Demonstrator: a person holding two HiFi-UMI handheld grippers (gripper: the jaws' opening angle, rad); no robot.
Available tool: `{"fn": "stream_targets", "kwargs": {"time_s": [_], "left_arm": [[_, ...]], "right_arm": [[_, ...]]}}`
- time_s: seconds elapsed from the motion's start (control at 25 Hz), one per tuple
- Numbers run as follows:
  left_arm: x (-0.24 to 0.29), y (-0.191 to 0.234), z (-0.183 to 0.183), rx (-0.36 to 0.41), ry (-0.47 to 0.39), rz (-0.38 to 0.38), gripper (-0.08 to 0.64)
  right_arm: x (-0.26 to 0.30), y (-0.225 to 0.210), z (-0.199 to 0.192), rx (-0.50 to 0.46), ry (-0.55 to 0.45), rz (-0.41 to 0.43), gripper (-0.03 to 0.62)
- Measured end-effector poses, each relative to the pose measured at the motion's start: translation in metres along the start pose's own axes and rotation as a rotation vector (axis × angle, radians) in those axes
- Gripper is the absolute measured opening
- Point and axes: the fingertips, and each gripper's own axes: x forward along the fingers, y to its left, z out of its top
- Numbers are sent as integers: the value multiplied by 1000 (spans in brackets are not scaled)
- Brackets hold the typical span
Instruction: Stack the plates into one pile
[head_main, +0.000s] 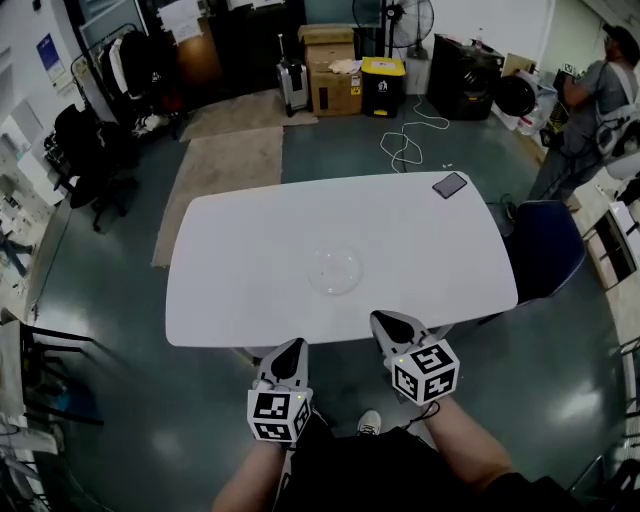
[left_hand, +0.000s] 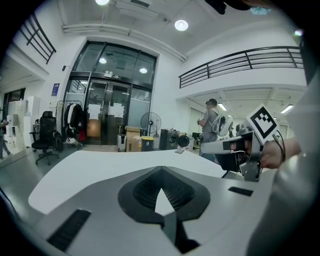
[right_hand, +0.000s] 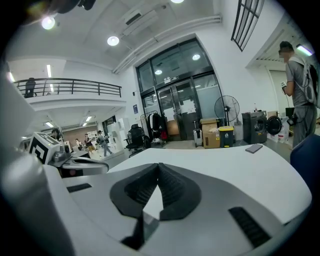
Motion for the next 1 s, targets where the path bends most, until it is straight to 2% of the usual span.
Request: {"fn": "stream_targets", "kwargs": {"time_s": [0.52,1.0], "left_arm": [[-14,-26,-3,-8,-22,17,17],[-20,-34,0,-20,-29,21,17]], "right_arm": [[-23,5,0,-42,-10,39,17],[-38,9,-5,-40,-14,47,17]]}}
